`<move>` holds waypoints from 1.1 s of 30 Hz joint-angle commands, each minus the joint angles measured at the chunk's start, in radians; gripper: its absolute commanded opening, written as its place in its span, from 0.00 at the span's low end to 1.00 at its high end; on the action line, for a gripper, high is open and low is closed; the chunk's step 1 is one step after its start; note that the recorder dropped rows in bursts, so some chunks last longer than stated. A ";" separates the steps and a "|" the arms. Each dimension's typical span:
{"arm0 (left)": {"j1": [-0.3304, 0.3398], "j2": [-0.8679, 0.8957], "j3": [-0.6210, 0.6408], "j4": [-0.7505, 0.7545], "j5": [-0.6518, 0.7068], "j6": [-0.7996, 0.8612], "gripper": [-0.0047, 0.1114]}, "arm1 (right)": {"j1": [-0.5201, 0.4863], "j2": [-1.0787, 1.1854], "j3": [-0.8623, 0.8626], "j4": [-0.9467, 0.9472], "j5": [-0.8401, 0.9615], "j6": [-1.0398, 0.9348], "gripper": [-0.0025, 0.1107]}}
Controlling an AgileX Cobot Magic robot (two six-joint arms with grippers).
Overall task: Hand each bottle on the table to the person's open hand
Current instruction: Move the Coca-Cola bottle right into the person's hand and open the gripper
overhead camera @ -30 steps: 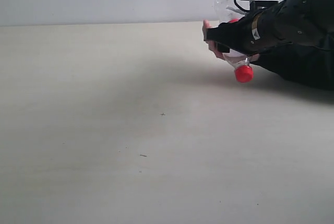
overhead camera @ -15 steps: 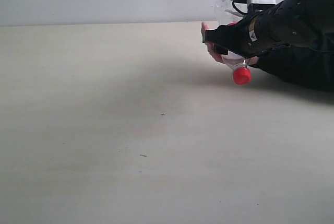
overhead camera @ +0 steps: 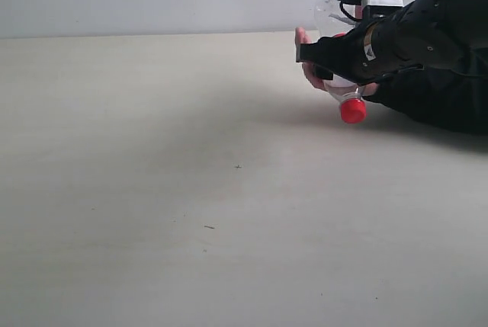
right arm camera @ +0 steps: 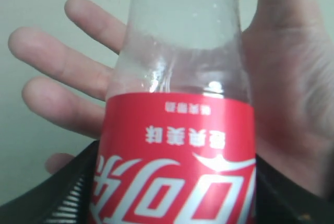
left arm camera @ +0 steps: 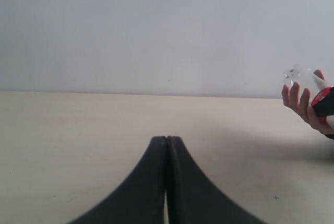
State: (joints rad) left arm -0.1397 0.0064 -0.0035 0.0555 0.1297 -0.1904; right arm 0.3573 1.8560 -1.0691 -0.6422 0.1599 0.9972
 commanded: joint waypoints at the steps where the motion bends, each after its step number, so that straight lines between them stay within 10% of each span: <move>1: 0.001 -0.006 0.003 -0.009 -0.006 0.001 0.04 | -0.005 0.007 -0.006 -0.001 0.001 -0.006 0.56; 10: 0.001 -0.006 0.003 -0.009 -0.006 0.001 0.04 | -0.005 0.006 -0.006 -0.001 0.001 -0.008 0.70; 27: 0.001 -0.006 0.003 -0.009 -0.006 0.001 0.04 | -0.003 -0.252 -0.006 0.005 0.170 -0.013 0.70; 33: 0.001 -0.006 0.003 -0.009 -0.006 0.001 0.04 | -0.003 -0.426 -0.006 0.156 0.378 -0.292 0.64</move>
State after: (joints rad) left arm -0.1397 0.0064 -0.0035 0.0555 0.1297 -0.1904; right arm 0.3573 1.5051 -1.0691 -0.5576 0.4468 0.8506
